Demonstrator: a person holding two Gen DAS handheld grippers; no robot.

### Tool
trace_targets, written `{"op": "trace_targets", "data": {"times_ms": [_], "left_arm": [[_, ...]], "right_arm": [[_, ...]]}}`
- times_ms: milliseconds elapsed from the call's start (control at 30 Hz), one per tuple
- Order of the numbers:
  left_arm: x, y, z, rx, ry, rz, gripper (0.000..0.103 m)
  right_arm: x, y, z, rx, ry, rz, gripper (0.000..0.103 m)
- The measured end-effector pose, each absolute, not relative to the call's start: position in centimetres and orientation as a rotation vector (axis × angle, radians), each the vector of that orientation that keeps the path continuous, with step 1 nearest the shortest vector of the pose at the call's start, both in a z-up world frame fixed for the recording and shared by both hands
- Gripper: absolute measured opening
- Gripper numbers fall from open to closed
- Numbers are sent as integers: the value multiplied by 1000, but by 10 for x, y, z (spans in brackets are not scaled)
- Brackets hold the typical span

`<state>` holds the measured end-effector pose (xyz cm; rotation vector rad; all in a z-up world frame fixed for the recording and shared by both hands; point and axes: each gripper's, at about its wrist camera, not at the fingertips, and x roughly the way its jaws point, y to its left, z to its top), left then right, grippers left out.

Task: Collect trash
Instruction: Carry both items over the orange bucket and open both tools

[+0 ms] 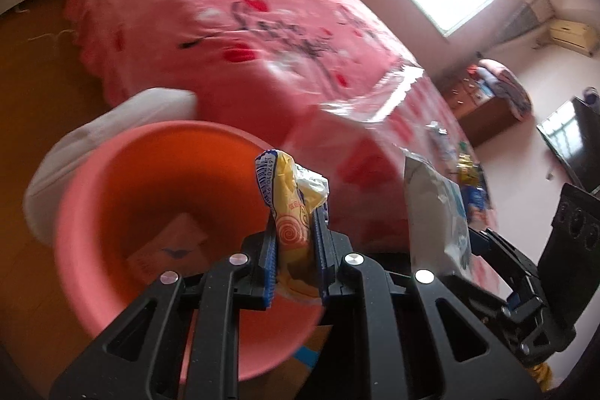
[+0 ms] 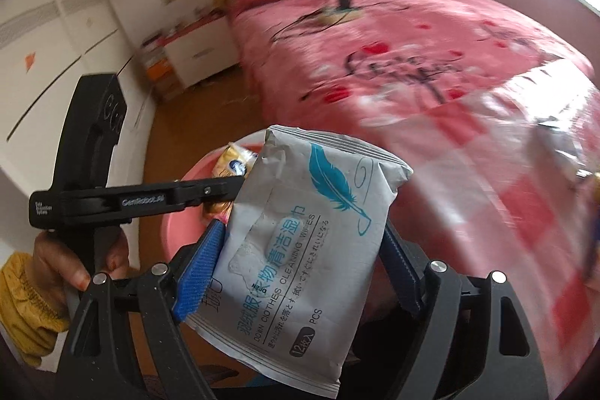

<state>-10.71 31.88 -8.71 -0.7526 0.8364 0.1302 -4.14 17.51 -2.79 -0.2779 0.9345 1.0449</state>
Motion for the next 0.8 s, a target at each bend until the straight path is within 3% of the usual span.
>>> {"op": "trace_targets", "data": {"times_ms": [300,333,467,567,667,800], "left_arm": [[-125,351,-117,-718,918,292,22],[-125,352,-120,-708,934,311,30],[-124,352,-120,-658,953,348,56],[-118,348,-115,-604,947,366,61],[-110,341,-108,-549,940,381,74],[-100,328,-100,-478,943,385,79]], "right_arm": [[-52,221,-61,-287,1018,1167,83],[-50,221,-63,-279,1026,1151,87],[-39,201,-64,-183,1055,1124,89],[-32,181,-56,-144,1027,1084,90],[-28,162,-47,-125,985,1046,90],[-27,144,-37,-115,929,1011,91]]}}
